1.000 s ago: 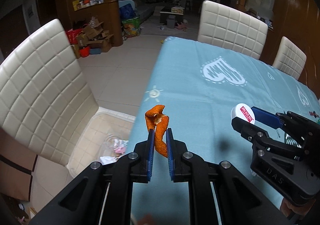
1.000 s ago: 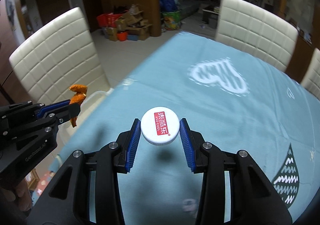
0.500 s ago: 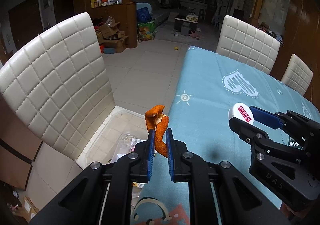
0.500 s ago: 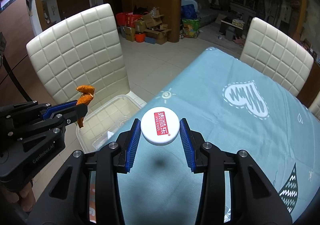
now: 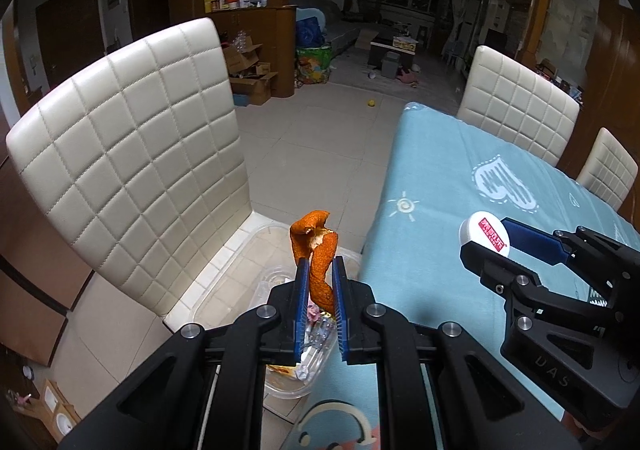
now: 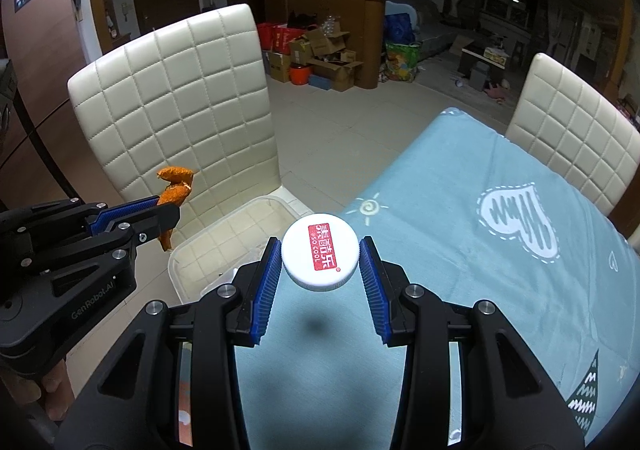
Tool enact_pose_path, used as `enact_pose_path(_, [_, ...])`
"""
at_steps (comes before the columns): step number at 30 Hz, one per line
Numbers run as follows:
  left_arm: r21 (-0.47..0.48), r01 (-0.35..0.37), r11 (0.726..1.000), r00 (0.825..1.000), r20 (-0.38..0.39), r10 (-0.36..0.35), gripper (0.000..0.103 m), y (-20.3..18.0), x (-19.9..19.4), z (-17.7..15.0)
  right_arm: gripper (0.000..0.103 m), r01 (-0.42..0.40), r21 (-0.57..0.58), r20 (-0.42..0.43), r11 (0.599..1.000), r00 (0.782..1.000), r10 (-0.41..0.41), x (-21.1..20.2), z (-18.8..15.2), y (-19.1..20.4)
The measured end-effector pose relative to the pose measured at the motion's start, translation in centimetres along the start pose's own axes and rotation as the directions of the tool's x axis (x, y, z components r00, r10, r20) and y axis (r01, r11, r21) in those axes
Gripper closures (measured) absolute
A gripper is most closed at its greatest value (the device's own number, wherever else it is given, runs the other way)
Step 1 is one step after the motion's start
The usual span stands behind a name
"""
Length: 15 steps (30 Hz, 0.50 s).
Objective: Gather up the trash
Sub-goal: 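Carry the orange peel and white cap over the clear bin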
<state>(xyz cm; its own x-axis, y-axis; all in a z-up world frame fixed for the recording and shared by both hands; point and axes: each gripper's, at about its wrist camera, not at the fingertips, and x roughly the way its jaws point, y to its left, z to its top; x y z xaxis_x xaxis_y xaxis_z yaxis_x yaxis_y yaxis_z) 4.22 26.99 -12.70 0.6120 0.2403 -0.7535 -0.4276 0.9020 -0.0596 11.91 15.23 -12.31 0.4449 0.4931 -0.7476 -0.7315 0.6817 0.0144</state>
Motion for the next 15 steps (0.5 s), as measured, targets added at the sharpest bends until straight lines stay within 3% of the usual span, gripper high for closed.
enact_pose_path(15, [-0.091,-0.039,0.995,0.999,-0.035,0.036,0.091,4.7,3.4,0.2,0.061,-0.062,-0.063,-0.040,0.996,0.997,0.060,4.3,1.7,3.1])
